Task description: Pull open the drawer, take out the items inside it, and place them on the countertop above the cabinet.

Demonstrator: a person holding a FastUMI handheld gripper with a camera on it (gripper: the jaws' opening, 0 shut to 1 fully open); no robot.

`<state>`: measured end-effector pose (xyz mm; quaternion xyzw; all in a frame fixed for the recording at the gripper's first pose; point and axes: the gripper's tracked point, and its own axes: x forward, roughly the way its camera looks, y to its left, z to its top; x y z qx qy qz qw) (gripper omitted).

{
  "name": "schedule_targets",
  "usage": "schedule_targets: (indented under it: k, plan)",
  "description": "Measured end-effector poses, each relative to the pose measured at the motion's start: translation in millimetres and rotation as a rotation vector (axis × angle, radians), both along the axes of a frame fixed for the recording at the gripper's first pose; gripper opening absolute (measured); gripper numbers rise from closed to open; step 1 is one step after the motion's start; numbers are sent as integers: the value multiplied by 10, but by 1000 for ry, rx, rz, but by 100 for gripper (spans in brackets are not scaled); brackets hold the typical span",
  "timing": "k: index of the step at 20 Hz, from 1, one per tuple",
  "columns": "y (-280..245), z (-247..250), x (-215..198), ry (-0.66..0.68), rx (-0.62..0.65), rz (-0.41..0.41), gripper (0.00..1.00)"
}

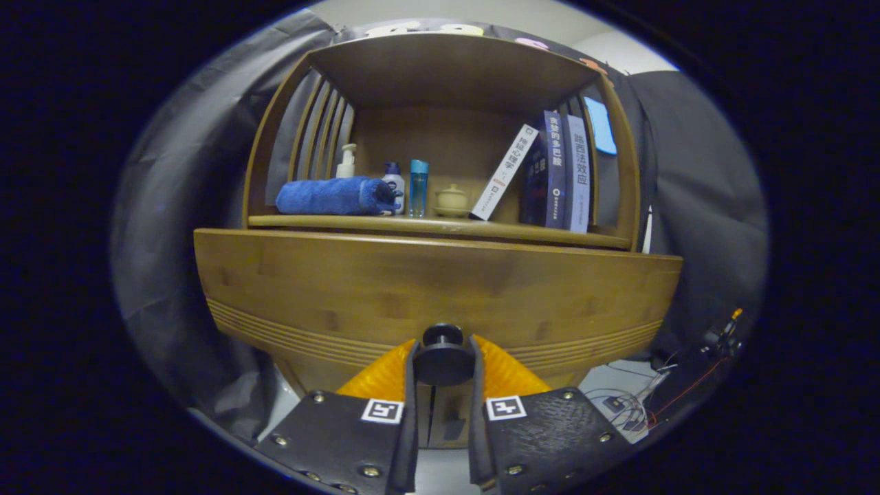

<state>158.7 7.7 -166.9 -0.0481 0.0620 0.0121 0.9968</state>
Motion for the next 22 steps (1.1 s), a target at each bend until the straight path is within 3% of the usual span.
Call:
schedule_targets:
  k: [6,16,20,21,22]
  plan:
    - [-31,-108,-633,46,6,75,30]
    - [-16,-227,-1308,117,87,56,30]
    - [-17,-252,-1369,141,78,39,29]
    - [-13,-250,-1397,149,91,39,31]
    - [38,-179,-1396,127,141,47,42]
